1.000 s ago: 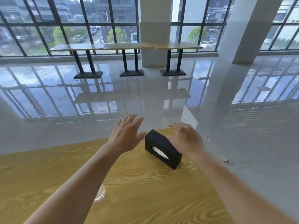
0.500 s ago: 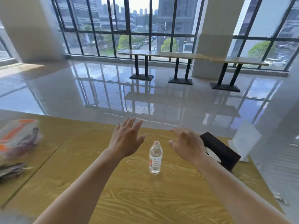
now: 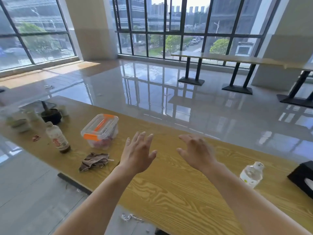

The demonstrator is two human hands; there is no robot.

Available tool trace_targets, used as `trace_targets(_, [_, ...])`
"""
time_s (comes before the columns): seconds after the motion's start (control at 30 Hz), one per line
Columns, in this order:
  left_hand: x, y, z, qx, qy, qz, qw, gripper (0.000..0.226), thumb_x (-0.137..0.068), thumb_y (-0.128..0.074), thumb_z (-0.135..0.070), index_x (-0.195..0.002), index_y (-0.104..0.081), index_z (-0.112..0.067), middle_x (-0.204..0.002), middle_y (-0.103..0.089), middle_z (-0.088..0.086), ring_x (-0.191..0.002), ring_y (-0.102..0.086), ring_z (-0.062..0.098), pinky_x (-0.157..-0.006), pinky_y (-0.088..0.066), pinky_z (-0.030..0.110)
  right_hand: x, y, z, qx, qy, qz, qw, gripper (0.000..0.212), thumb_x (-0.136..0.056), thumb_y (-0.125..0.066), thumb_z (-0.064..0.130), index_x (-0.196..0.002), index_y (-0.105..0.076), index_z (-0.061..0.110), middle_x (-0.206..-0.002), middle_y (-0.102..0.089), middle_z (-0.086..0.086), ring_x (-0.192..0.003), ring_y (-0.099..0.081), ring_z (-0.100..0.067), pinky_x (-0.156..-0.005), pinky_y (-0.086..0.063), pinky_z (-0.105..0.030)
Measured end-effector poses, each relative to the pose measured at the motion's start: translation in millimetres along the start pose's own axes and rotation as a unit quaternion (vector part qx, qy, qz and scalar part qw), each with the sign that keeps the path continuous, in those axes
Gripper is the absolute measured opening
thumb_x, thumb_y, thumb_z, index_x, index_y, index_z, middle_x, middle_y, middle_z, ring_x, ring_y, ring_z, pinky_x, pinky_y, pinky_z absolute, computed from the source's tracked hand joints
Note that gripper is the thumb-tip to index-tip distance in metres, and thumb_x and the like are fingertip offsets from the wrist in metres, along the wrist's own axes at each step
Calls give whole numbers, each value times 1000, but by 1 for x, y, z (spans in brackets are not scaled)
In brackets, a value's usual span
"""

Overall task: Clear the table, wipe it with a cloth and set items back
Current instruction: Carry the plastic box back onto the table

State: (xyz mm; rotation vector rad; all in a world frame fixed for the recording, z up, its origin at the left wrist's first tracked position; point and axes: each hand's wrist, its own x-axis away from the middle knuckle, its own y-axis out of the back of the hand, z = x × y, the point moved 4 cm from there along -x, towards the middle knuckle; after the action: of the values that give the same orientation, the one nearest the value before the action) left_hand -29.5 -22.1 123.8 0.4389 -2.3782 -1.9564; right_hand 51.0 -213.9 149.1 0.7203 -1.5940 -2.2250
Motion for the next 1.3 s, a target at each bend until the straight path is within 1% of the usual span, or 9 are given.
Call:
trace_targets(0.2, [-10,3,88,-2,67,-12,998,67,-95,-47,-50,-153,-24,-24,-160,-25,7,-149,-18,26,-119,-19,52,-56,-44,64,-36,43,36,998,52,-91,-61,44,-138,-51,23,-132,-60,-3,-121,-54,-25,-90,-52,-44])
trace_targets(0.33, [-24,-4,138,-19,109,-10,994,65,-96,-45,-51,-151,-25,-23,-158,-27,5,-147,-23,25,-117,-24,52,-99,-79,95,-58,85,54,993,51,-91,-60,42,-138,-52,22,-127,-62,-4,-117,-56,-26,-87,-52,-40])
trace_targets(0.47, [-42,-10,178,-26,148,-14,989,61,-96,-47,-48,-148,-29,-24,-156,-30,4,-146,-24,24,-118,-24,51,-145,-110,122,-71,119,70,988,50,-92,-60,41,-137,-52,22,-126,-62,-4,-116,-57,-27,-88,-51,-39])
trace_targets(0.6, [-58,-18,213,-22,175,-9,984,60,-95,-48,-47,-147,-29,-27,-157,-30,1,-146,-26,22,-117,-26,51,-178,-137,145,-78,139,94,983,46,-91,-60,41,-132,-55,21,-119,-63,-5,-111,-58,-28,-81,-51,-38])
trace_targets(0.73, [-78,-30,247,-23,180,10,983,57,-94,-48,-46,-146,-32,-27,-155,-32,3,-144,-27,23,-115,-28,52,-205,-164,164,-83,143,113,980,43,-91,-60,42,-129,-56,21,-116,-64,-4,-110,-59,-26,-80,-52,-38])
trace_targets(0.9, [-116,-39,305,-29,157,13,987,57,-93,-47,-47,-144,-35,-25,-150,-40,6,-137,-37,25,-110,-34,46,-242,-202,188,-84,102,130,983,39,-90,-61,44,-122,-59,21,-111,-65,-2,-104,-60,-25,-76,-52,-37])
trace_targets(1.0, [-141,-44,348,-22,146,11,989,55,-92,-50,-47,-140,-39,-22,-143,-47,6,-132,-42,25,-105,-39,43,-263,-228,207,-102,53,143,983,40,-91,-61,42,-124,-59,21,-111,-65,-3,-103,-61,-25,-78,-52,-37])
trace_targets(1.17, [-180,-54,405,-12,116,30,993,51,-90,-55,-45,-133,-45,-20,-134,-52,8,-126,-44,27,-99,-42,45,-292,-270,243,-149,-43,188,970,35,-90,-60,37,-119,-61,17,-112,-66,-5,-100,-61,-25,-82,-52,-39])
trace_targets(1.3, [-201,-64,432,3,115,39,993,74,-89,-58,-42,-151,-22,-25,-132,-50,10,-122,-44,30,-96,-43,46,-309,-296,260,-171,-122,226,951,31,-92,-59,40,-109,-60,14,-109,-65,-4,-97,-61,-24,-79,-50,-36])
